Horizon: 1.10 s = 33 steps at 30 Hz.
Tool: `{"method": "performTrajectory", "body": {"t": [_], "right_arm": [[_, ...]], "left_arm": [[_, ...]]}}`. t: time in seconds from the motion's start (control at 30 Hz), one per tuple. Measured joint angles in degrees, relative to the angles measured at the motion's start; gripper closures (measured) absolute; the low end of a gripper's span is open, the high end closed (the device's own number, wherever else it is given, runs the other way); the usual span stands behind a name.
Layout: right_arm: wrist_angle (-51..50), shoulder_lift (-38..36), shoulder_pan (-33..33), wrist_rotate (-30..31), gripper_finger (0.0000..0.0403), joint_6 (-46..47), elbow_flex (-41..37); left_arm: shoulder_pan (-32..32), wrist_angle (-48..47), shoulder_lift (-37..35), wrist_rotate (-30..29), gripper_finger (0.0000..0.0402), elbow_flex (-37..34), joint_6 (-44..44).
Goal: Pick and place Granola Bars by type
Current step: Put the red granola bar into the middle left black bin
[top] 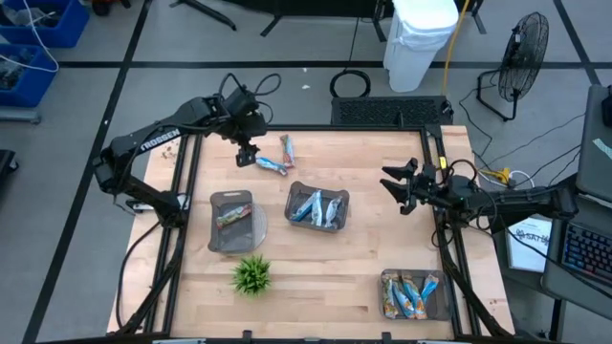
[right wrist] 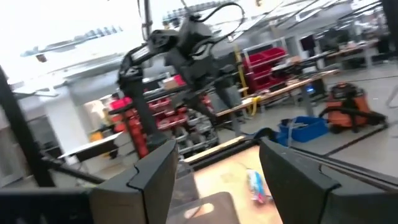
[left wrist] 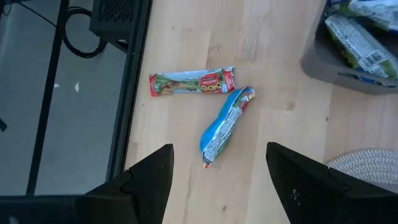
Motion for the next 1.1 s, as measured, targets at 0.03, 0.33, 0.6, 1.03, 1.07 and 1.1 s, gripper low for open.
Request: {"method": "performTrajectory", "body": {"t": [0.03, 0.33, 0.6, 1.03, 1.07, 1.1], "right_arm": [[-0.39, -0.54, 0.0, 1.08, 0.0182, 0.04, -0.29], [-4.93, -4.28, 0.0, 7.48, 0.0181, 4.22, -3.04], [-11.56, -5.17, 0.0, 7.44, 0.0181, 5.16, -3.26], [-13.26, -5.15, 0.0, 7.22, 0.0181, 4.97, -3.37], [-13.26, -5.15, 0.0, 7.22, 0.0181, 4.93, -3.37], [-13.25, -5.15, 0.0, 7.21, 0.0181, 4.89, -3.37]], "left_arm": [[0.05, 0.17, 0.23, 0.31, 0.0144, 0.02, 0.03], [1.3, 1.97, 5.31, 2.1, 0.0144, -0.05, 0.79], [2.04, 2.43, 11.97, 3.33, 0.0144, -0.02, 4.81], [2.0, 2.52, 21.61, 3.38, 0.0144, -0.02, 12.87], [2.0, 2.52, 22.13, 3.38, 0.0144, -0.02, 13.39], [1.99, 2.52, 22.53, 3.51, 0.0144, -0.02, 13.77]]}}
